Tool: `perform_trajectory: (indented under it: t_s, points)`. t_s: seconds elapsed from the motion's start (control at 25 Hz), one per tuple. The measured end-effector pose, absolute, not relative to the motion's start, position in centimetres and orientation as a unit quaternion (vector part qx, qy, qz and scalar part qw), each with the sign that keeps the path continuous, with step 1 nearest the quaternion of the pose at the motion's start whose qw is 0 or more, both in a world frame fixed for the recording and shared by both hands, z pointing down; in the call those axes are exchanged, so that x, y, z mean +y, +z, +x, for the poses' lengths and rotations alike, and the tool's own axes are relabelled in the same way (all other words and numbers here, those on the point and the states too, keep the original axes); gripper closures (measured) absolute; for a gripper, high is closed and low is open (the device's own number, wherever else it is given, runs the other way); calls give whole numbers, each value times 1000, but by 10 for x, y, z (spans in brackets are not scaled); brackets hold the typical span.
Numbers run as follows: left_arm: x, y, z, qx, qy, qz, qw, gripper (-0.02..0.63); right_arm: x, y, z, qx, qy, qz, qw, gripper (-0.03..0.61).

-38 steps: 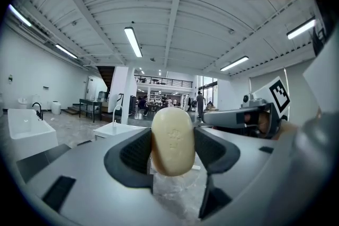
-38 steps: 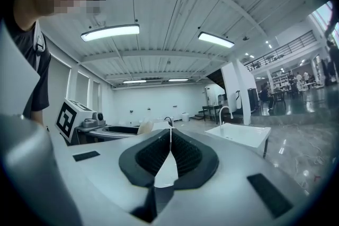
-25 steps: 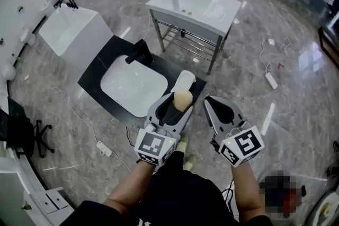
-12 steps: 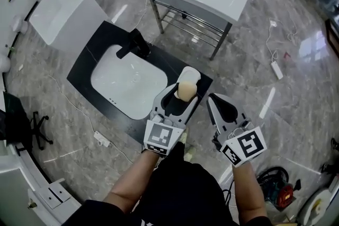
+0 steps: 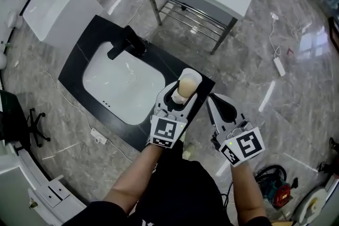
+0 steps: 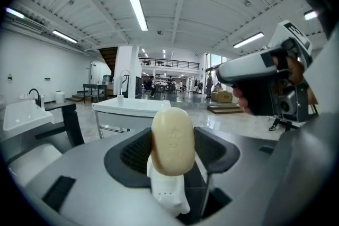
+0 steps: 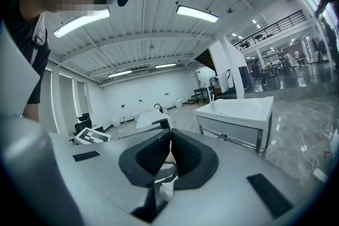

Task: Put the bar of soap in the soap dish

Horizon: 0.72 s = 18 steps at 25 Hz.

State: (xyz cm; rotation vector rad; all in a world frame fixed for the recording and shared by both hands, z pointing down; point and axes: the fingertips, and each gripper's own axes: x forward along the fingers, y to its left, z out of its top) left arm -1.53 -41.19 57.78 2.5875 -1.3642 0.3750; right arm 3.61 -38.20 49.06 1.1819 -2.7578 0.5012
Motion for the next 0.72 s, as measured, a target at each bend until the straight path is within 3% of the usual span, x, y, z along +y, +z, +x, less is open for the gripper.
perform_trajectory:
  t_s: [0.72]
  points:
    - [-429, 659, -11, -451, 210, 861, 106, 353, -396, 519, 43, -897, 187, 395, 62, 569]
